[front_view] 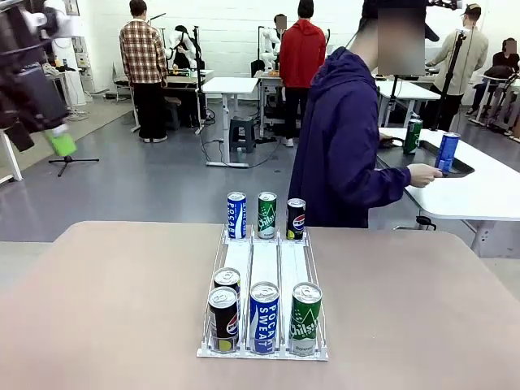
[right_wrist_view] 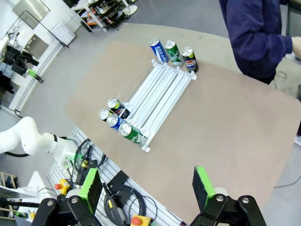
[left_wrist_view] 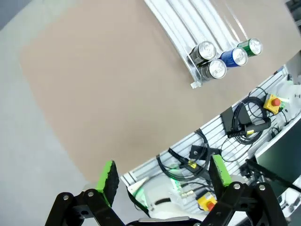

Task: Retrieve and hand over the desired beverage to the person.
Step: Place the picked can on the Handle tray extended by the person.

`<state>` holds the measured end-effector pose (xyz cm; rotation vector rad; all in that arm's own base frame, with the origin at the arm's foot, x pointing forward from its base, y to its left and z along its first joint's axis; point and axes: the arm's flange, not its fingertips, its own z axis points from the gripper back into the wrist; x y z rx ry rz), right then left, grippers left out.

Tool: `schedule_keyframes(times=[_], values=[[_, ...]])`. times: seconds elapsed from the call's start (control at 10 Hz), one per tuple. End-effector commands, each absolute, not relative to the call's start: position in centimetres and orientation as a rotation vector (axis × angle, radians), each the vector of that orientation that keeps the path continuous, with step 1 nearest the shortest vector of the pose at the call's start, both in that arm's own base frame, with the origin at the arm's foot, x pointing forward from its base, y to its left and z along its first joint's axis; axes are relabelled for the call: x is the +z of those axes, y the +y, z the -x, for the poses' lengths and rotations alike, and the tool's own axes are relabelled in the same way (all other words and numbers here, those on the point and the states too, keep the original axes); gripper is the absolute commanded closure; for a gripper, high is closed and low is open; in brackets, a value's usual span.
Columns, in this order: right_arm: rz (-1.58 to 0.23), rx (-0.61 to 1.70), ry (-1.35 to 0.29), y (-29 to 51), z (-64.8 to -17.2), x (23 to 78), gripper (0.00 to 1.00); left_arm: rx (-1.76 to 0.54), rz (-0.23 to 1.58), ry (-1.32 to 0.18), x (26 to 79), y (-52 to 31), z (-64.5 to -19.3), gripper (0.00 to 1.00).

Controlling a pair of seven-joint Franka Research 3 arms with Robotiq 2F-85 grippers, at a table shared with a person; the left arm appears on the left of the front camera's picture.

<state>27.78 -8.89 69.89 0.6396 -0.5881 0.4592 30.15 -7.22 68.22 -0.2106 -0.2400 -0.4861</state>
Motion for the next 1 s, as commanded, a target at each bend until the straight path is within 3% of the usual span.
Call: schedule_keyframes(times=[0.0,0.2,0.6,0.9], values=[[-0.643,0.475,-0.589,-8.9,-27.9,69.7,0.00,-0.581,0.373,-0.342,65.6,-1.7,-30.5,0.00],[-0.643,0.475,-0.589,-8.9,-27.9,69.7,0.00,-0.522,0.438,-0.441,63.2,2.4,-30.3,0.00],[-0.643,0.475,-0.589,-8.9,-27.9,69.7,0.00,-0.427,0.582,-0.430,60.3,7.5,-29.9,0.00],[-0.643,0.475,-0.589,-8.9,-27.9,69.7,0.00,-0.463,0.645,-0.421,62.1,7.2,-28.2,0.00]])
